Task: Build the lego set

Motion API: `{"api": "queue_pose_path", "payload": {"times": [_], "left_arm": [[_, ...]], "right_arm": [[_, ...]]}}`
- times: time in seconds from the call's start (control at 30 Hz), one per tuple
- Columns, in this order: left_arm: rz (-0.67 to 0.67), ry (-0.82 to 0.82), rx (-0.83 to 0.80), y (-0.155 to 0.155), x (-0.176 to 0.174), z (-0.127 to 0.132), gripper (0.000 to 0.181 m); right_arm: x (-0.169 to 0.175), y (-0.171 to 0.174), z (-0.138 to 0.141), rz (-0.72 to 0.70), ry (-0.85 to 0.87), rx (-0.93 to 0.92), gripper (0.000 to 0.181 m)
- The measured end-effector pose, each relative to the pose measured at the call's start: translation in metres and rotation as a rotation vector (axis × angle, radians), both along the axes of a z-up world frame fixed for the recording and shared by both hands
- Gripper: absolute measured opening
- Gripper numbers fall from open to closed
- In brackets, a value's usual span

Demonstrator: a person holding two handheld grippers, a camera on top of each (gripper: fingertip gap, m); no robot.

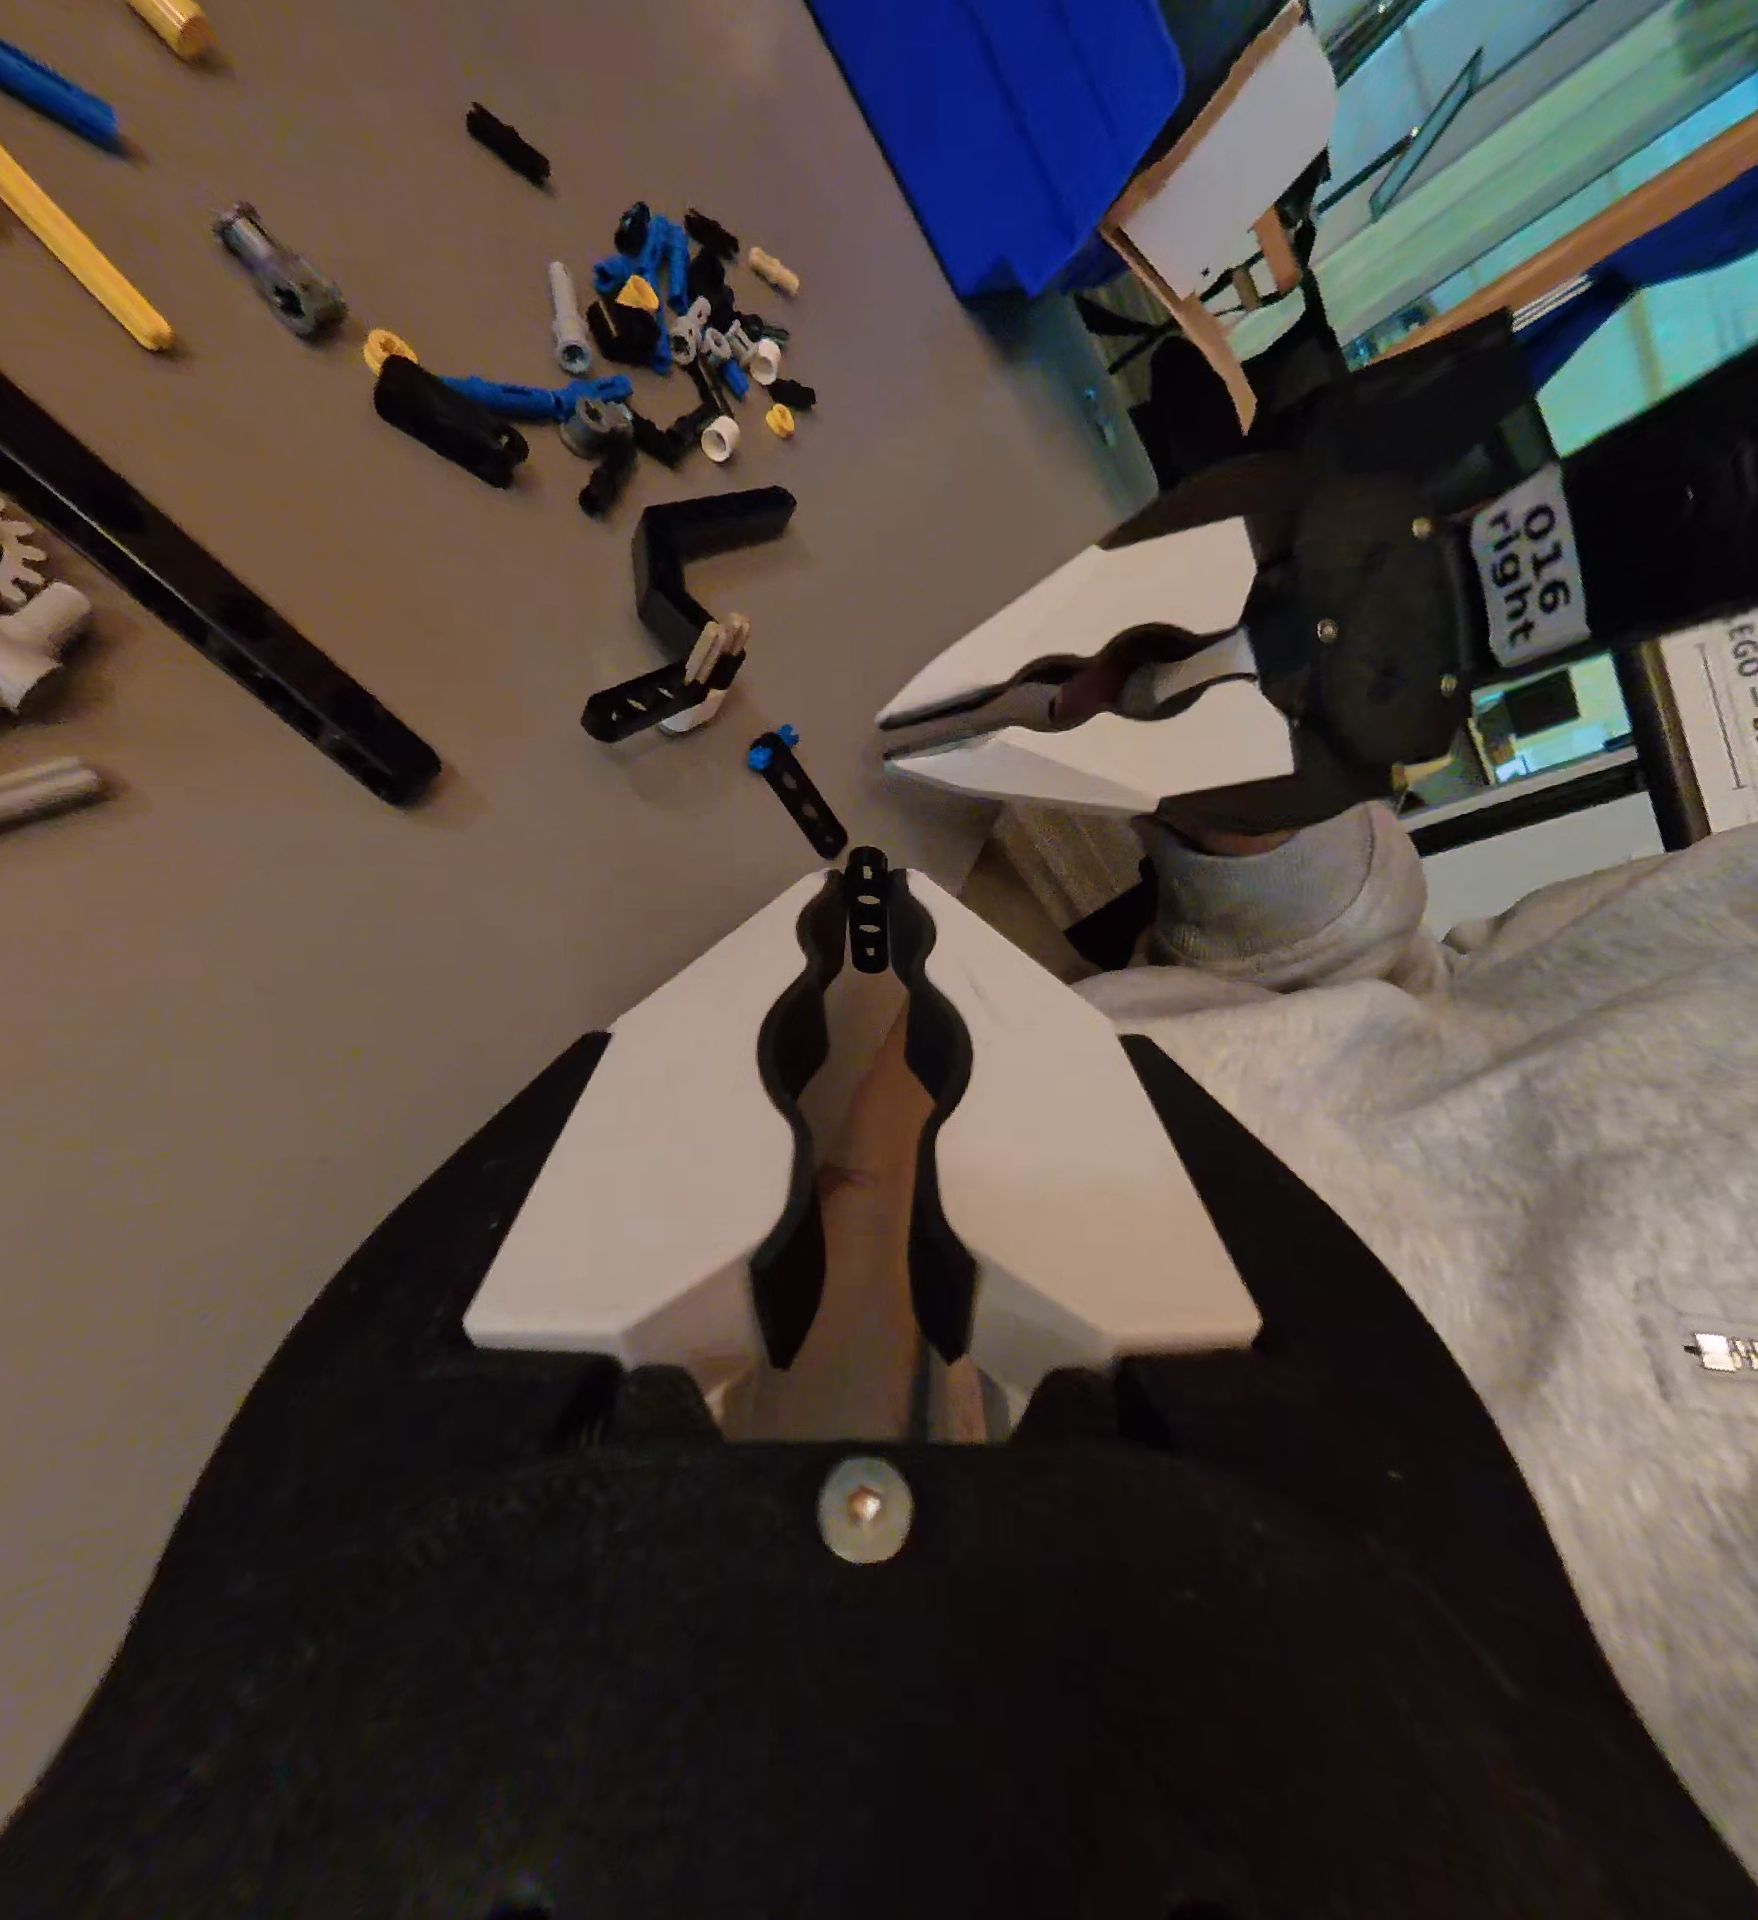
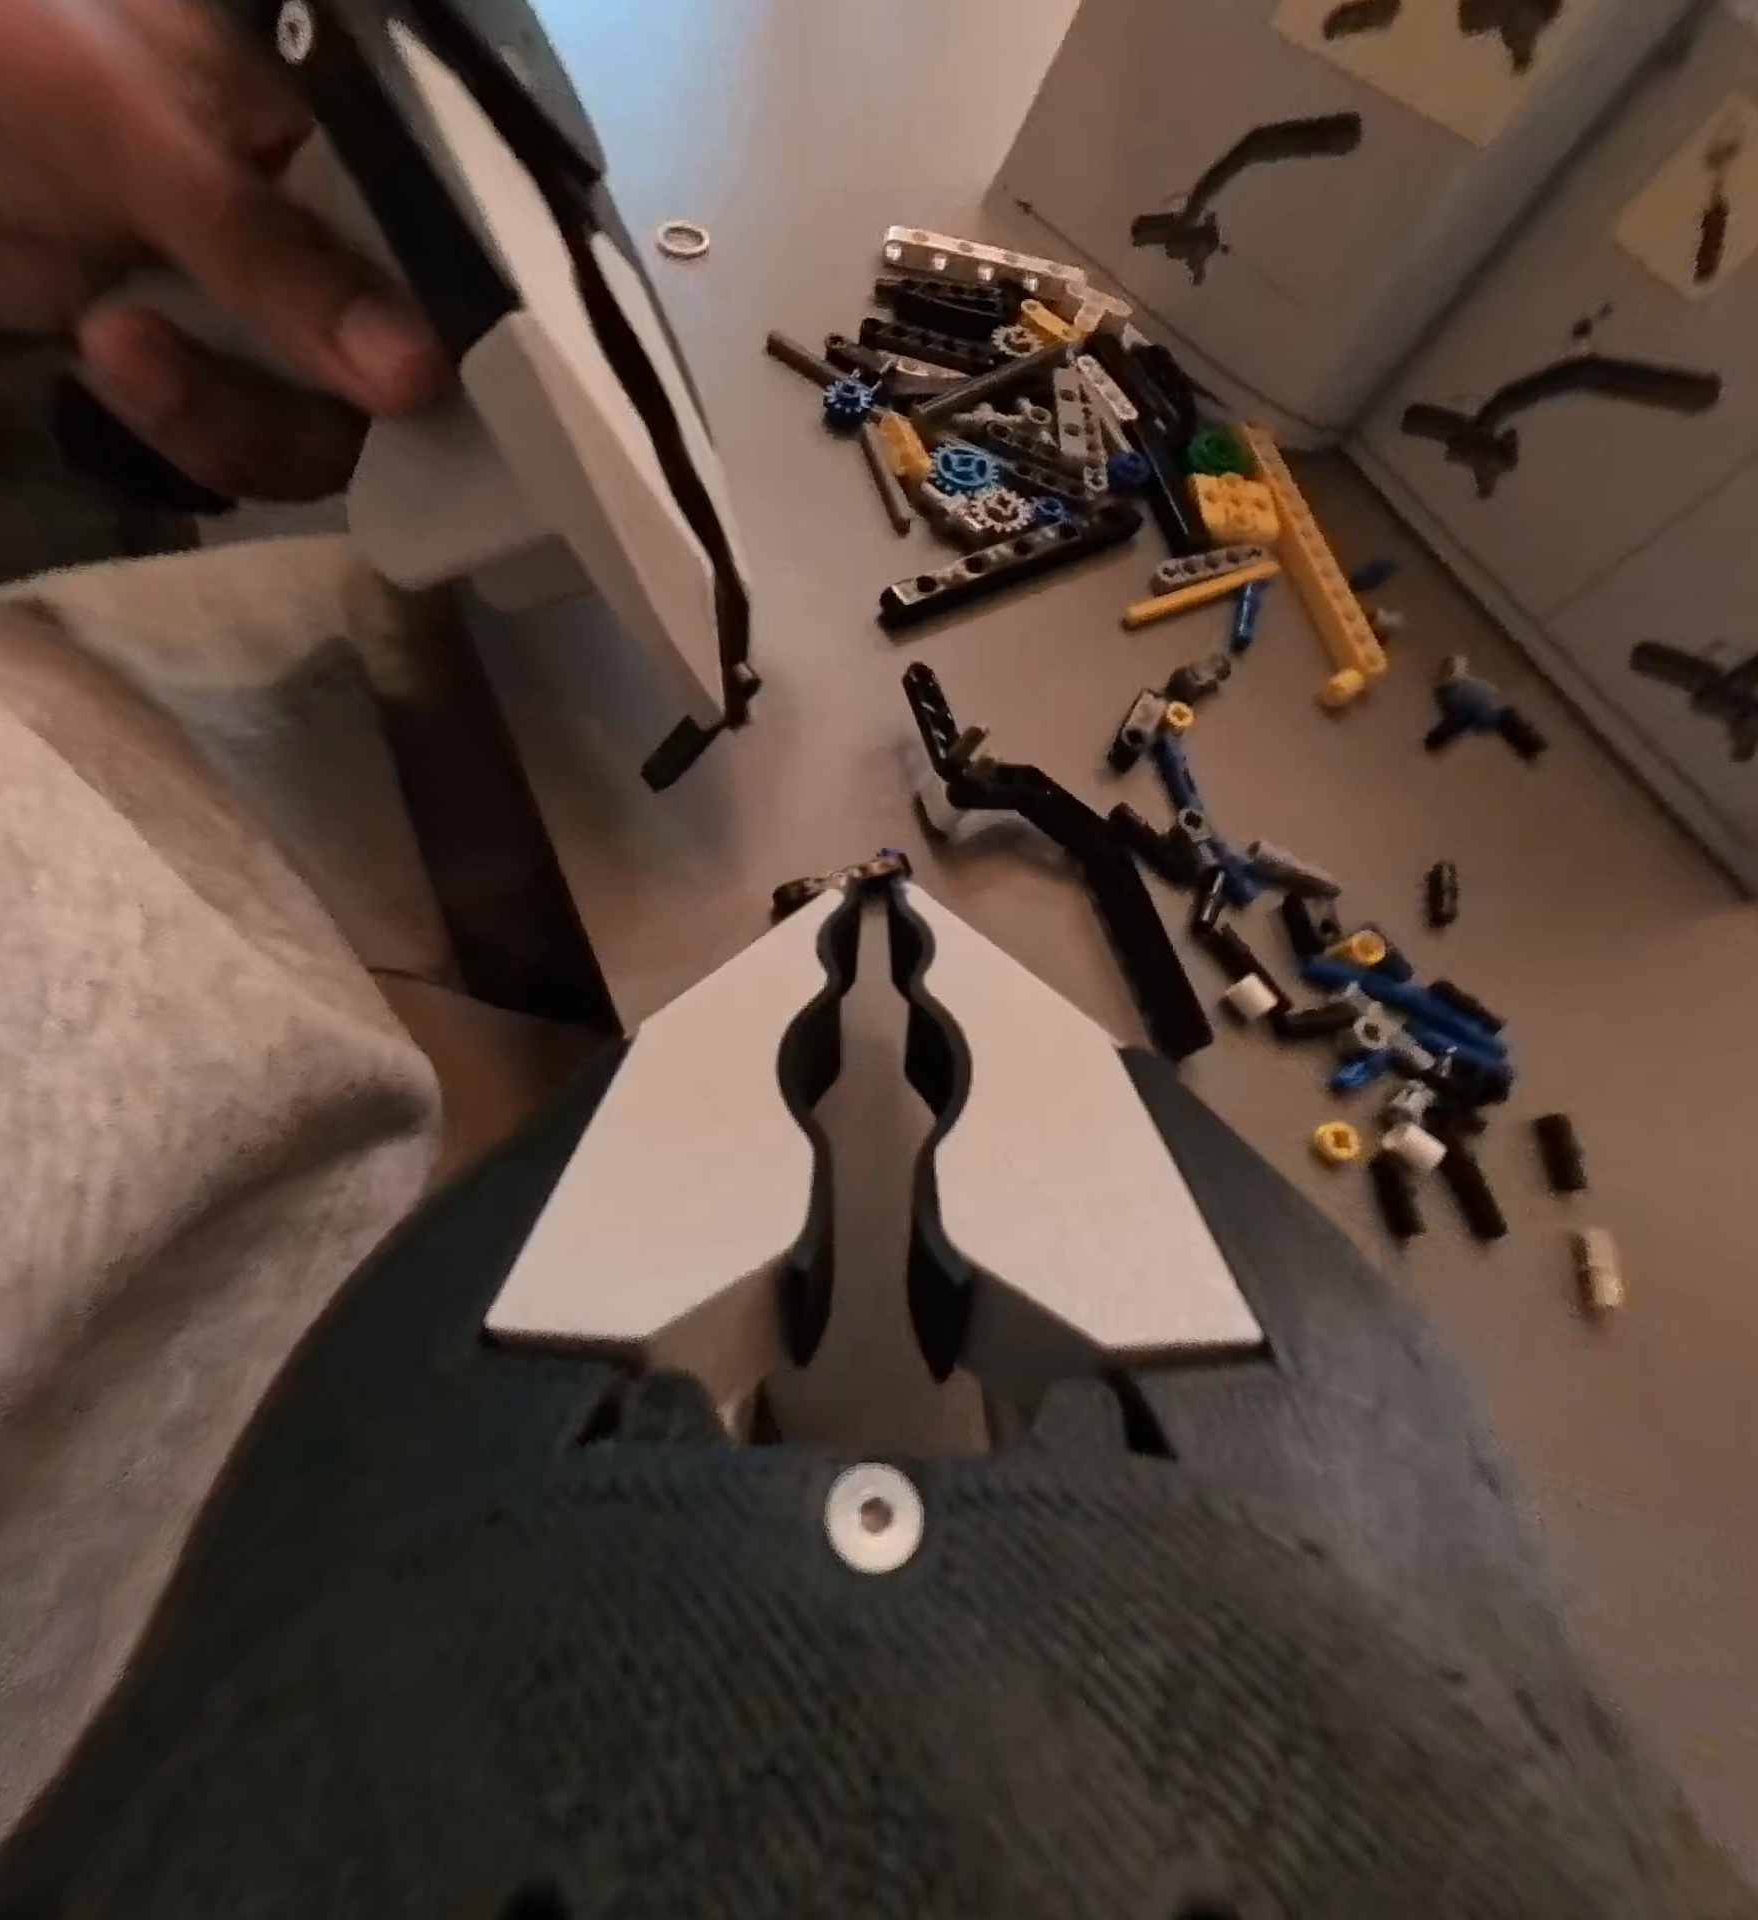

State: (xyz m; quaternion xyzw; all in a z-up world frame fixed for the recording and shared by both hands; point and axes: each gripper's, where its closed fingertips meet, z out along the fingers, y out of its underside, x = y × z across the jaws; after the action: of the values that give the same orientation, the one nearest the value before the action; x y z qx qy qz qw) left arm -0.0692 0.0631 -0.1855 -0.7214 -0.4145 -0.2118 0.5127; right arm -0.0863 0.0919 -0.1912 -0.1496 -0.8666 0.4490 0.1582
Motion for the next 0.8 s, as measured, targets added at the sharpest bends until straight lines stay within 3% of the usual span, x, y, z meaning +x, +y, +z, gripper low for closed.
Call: {"api": "queue_pose_path", "payload": {"times": [0.03,0.2,0.53,0.7,0.8], "left_arm": [[0.003,0.003,-0.004,0.000,0.000,-0.001,0.007],[0.013,0.028,-0.053,-0.001,-0.003,-0.008,0.007],[0.047,0.085,-0.109,-0.005,-0.010,-0.014,0.007],[0.043,0.092,-0.110,-0.003,-0.010,-0.015,0.007],[0.042,0.090,-0.105,-0.004,-0.010,-0.015,0.007]], "right_arm": [[0.000,0.000,0.000,-0.009,-0.040,-0.023,0.006],[-0.001,-0.003,-0.002,-0.066,-0.159,-0.087,0.016],[-0.007,-0.010,-0.015,-0.166,-0.240,-0.062,0.041],[-0.007,-0.011,-0.020,-0.185,-0.223,-0.011,0.042],[-0.009,-0.009,-0.021,-0.193,-0.193,0.013,0.032]]}}
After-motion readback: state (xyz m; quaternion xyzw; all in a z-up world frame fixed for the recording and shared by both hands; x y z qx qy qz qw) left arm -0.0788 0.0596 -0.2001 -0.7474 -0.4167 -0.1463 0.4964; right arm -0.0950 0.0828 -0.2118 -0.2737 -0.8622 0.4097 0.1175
